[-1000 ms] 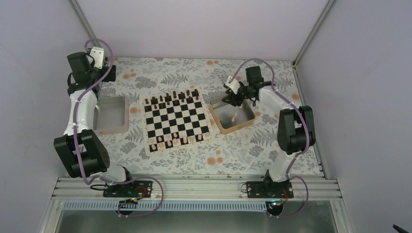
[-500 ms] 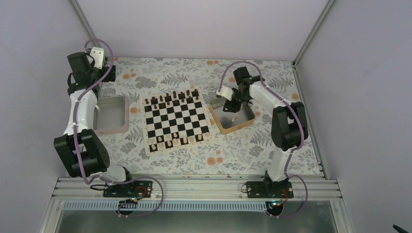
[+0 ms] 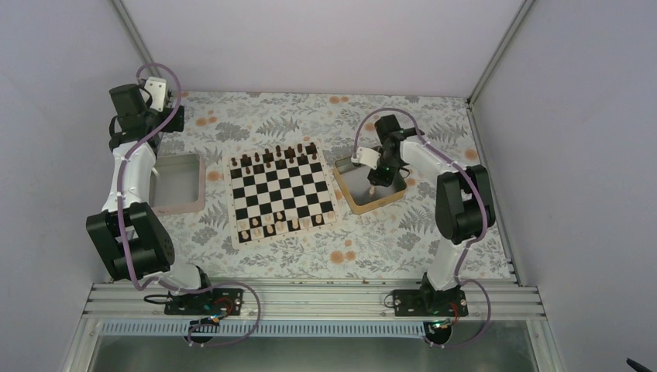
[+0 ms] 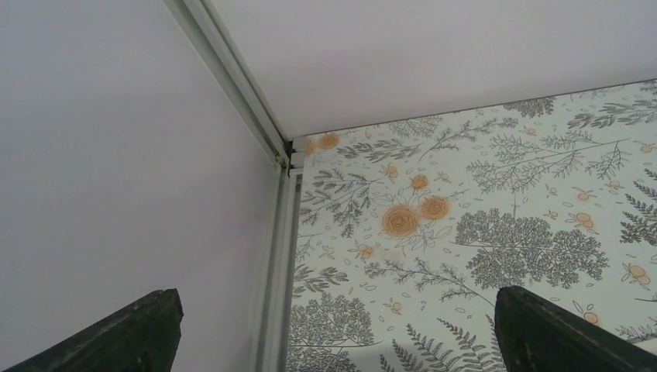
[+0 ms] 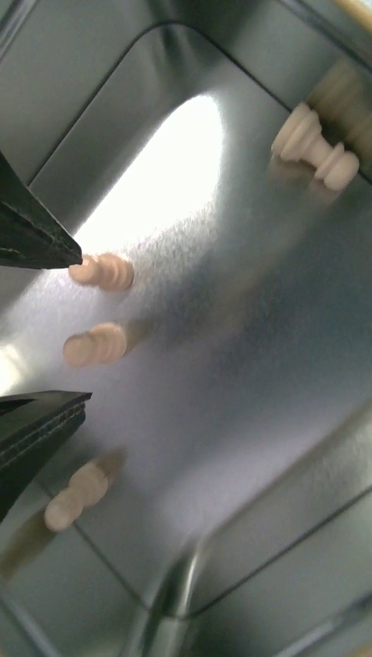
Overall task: Set up the chess pieces on the board
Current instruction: Pick up the chess piece from the storage box.
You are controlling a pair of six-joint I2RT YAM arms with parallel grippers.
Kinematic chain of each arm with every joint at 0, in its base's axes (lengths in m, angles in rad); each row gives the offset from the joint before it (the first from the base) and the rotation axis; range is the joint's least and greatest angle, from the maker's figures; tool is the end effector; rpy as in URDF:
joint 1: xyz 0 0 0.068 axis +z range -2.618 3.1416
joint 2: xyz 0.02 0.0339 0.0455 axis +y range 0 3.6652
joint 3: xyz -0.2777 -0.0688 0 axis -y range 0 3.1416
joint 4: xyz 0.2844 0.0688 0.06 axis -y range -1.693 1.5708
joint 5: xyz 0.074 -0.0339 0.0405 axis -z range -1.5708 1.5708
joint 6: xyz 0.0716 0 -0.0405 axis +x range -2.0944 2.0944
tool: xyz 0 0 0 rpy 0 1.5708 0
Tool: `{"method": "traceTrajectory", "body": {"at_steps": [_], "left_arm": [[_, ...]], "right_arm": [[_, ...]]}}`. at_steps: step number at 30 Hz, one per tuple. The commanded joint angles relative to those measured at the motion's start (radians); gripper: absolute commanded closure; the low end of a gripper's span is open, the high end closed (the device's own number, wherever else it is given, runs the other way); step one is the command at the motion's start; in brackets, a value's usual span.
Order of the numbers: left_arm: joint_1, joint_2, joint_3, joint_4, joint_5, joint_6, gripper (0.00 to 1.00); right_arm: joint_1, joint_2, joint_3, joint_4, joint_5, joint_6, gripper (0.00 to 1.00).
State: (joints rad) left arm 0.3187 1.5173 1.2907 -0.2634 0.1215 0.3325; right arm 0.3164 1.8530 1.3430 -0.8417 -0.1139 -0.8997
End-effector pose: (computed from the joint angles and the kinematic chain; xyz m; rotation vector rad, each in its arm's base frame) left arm 0.4051 0.1245 0.3171 0.0897 2.0665 0.2776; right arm 0.3837 0.1342 0.1521 -1.6708 2.3686 0.0666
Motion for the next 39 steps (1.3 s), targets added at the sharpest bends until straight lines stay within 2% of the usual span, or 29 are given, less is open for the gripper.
{"method": "traceTrajectory", "body": {"at_steps": [1,10,30,33,39], "left_arm": [[0.006,-0.008,0.018,0.012,-0.014,0.014,0.0],[0.006,-0.003,0.013,0.018,-0.016,0.016,0.0],[0.006,0.0,0.009,0.022,-0.02,0.017,0.0],[0.006,0.001,0.009,0.021,-0.02,0.016,0.0],[0.006,-0.001,0.007,0.023,-0.017,0.016,0.0]], "right_arm": [[-0.011,-0.017,0.057,-0.05,0.041,-0.025,0.6],[-0.005,-0.001,0.075,-0.181,-0.035,-0.032,0.61],[0.012,0.089,0.076,-0.126,-0.066,-0.034,0.62],[0.012,0.093,0.077,-0.116,-0.07,-0.035,0.65],[0.014,0.108,0.076,-0.107,-0.049,-0.029,0.79]]}}
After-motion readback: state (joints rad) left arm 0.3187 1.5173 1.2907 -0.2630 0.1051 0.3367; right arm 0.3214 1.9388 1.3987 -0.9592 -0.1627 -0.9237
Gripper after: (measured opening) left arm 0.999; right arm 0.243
